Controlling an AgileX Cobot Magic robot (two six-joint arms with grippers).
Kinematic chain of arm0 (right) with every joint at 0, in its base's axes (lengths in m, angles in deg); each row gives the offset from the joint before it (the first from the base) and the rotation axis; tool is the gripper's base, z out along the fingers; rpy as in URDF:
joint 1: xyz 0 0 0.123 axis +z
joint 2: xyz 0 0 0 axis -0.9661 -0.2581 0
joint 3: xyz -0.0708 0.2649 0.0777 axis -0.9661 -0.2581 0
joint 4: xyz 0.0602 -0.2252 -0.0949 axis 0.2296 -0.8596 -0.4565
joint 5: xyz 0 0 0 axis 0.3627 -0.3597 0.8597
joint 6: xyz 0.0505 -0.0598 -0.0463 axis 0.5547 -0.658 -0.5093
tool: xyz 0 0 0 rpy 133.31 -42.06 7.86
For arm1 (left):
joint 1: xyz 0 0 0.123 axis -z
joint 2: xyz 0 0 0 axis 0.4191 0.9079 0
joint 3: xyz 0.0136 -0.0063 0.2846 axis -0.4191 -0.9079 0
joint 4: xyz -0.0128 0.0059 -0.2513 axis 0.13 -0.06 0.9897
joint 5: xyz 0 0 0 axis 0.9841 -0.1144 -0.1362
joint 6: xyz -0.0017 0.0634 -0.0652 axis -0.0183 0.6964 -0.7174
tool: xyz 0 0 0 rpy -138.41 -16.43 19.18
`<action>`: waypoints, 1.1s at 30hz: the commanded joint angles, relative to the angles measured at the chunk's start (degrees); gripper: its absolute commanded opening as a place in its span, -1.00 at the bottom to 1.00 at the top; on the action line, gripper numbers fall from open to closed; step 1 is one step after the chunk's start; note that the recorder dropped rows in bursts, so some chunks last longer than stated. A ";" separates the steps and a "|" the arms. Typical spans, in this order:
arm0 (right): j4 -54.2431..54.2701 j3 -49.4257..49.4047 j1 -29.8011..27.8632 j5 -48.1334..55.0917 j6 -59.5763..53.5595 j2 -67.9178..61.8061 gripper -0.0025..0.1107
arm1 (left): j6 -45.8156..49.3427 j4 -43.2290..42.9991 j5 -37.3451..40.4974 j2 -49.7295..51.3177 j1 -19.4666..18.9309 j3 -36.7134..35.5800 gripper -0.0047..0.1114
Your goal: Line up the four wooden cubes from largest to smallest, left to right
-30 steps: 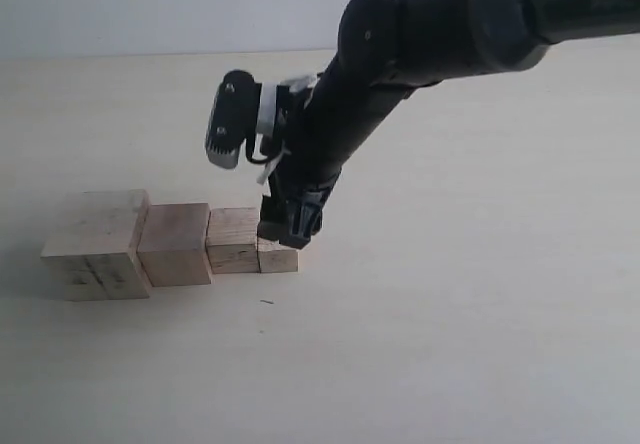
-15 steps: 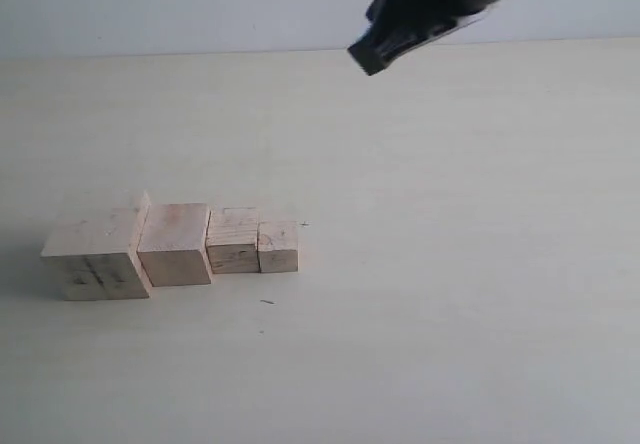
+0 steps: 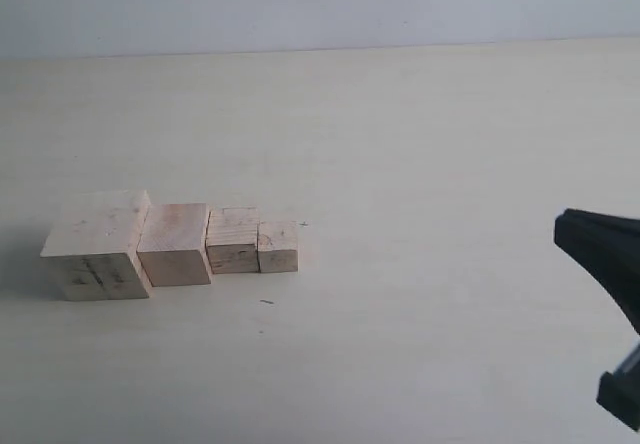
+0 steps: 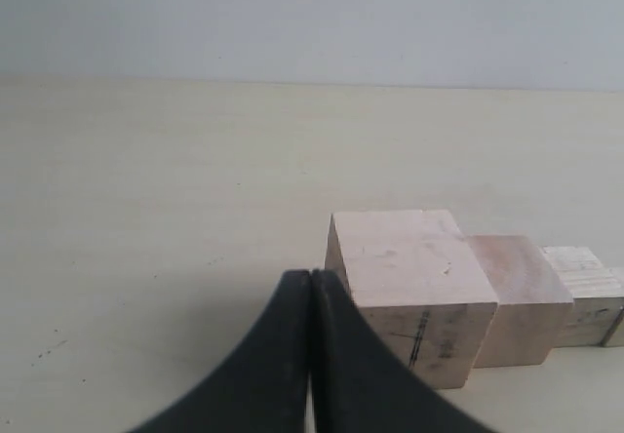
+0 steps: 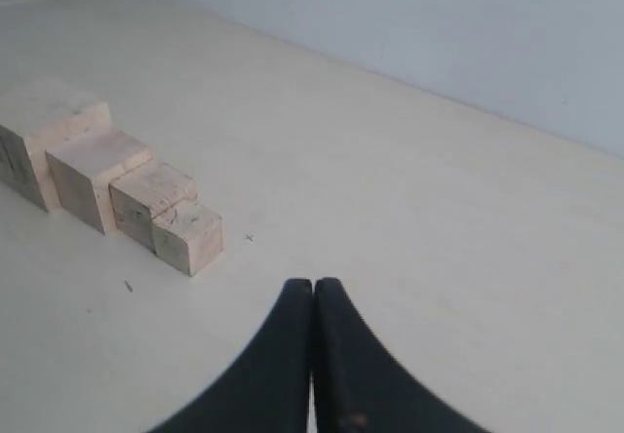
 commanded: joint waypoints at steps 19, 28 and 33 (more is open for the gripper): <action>1.44 -6.16 -30.79 3.97 10.03 28.36 -0.96 | 0.15 0.25 -0.41 -0.33 0.48 -0.05 -0.92; 1.44 -6.16 -32.12 7.99 9.90 28.36 -0.96 | 0.15 0.25 -0.41 -0.33 0.48 -0.05 -0.92; 1.44 -6.16 -32.12 7.99 9.90 28.36 -0.96 | 0.15 0.25 -0.41 -0.33 0.48 -0.05 -0.92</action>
